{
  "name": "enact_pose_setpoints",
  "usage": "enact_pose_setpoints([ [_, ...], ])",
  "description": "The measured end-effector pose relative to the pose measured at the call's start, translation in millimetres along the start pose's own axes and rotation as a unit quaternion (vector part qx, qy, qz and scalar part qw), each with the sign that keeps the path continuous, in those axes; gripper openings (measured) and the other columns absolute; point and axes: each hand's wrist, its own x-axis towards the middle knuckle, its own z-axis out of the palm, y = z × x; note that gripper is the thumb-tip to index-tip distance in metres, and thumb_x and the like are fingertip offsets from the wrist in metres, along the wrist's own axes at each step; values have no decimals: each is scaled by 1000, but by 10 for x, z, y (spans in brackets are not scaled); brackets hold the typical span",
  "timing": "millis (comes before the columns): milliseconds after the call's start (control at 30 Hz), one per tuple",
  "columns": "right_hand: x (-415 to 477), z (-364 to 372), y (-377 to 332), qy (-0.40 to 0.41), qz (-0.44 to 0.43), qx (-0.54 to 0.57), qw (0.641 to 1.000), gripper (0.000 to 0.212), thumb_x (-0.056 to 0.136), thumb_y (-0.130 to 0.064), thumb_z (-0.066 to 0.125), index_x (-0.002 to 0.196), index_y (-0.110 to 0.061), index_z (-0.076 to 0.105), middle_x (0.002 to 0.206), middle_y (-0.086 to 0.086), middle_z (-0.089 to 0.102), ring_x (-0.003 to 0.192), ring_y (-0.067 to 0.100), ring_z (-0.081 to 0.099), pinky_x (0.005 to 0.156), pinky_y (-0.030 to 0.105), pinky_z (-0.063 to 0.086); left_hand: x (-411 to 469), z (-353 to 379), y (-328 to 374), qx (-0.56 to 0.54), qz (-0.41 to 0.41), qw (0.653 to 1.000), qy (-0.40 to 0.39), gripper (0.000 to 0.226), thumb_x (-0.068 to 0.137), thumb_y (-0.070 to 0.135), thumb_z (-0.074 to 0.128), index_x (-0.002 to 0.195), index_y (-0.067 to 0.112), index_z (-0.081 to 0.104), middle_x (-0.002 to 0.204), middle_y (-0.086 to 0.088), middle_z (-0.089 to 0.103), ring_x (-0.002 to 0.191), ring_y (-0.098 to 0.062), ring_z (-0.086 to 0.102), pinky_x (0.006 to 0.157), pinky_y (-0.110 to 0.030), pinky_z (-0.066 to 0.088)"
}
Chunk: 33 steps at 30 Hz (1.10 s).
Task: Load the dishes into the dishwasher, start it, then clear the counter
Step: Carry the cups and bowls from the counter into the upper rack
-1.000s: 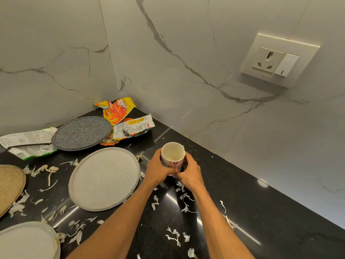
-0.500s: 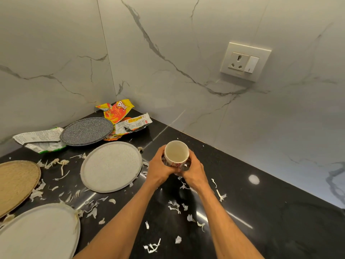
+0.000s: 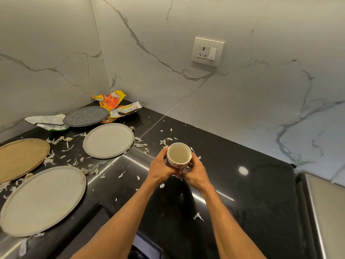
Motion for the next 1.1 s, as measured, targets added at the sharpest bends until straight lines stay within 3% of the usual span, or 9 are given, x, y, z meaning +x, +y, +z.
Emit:
enact_pose_setpoints([
  [67, -251, -88, 39, 1, 5, 21, 1000, 84, 65, 1, 86, 132, -31, 46, 125, -9, 57, 119, 12, 52, 82, 13, 44, -236, 106, 73, -11, -2, 1000, -4, 84, 53, 17, 89, 123, 36, 47, 112, 15, 60, 105, -3, 56, 89, -17, 45],
  [267, -1065, -211, 160, 21, 13, 56, 998, 89, 62, 4, 85, 134, -30, 47, 127, -1, 59, 120, 19, 54, 85, 27, 52, -1006, 359, 225, -44, -14, 999, -17, 81, 48, 16, 83, 120, 34, 50, 108, 13, 62, 104, -6, 58, 79, -12, 43],
  [433, -1739, -250, 285, 54, 29, 76, 995, 86, 64, 5, 84, 134, -28, 47, 129, 0, 57, 119, 19, 54, 75, 20, 53, -1534, 535, 228, -36, -18, 998, -58, 87, 47, 18, 87, 125, 32, 51, 113, 8, 64, 108, -7, 58, 85, -17, 45],
  [733, -2835, -277, 394, 167, 48, 49, 984, 79, 66, 8, 80, 131, -24, 50, 121, -2, 57, 112, 15, 56, 67, 15, 51, -2332, 777, 318, -77, 3, 982, -171, 87, 46, 21, 87, 127, 28, 54, 113, 7, 65, 105, -3, 61, 78, -18, 53],
  [867, -3403, -89, 465, 221, 61, 50, 972, 83, 60, 1, 87, 131, -22, 51, 121, -2, 60, 110, 16, 59, 81, 27, 56, -2725, 794, 267, -95, 4, 969, -230, 90, 44, 21, 88, 127, 26, 53, 116, 4, 66, 106, -11, 63, 87, -28, 55],
  [1000, -4010, 32, 597, 260, 98, 64, 958, 84, 61, 6, 86, 133, -18, 50, 119, -4, 58, 106, 12, 56, 63, 14, 54, -3213, 914, 192, -92, 9, 956, -278, 93, 40, 33, 85, 126, 24, 51, 117, 5, 63, 108, -10, 61, 84, -16, 51],
  [1100, -4416, 55, 717, 285, 121, 54, 949, 82, 58, 5, 87, 127, -23, 52, 116, -6, 61, 108, 16, 59, 70, 22, 59, -3542, 1043, 126, -75, 6, 949, -308, 90, 47, 22, 90, 128, 26, 50, 119, 7, 62, 110, -10, 60, 80, -13, 50],
])
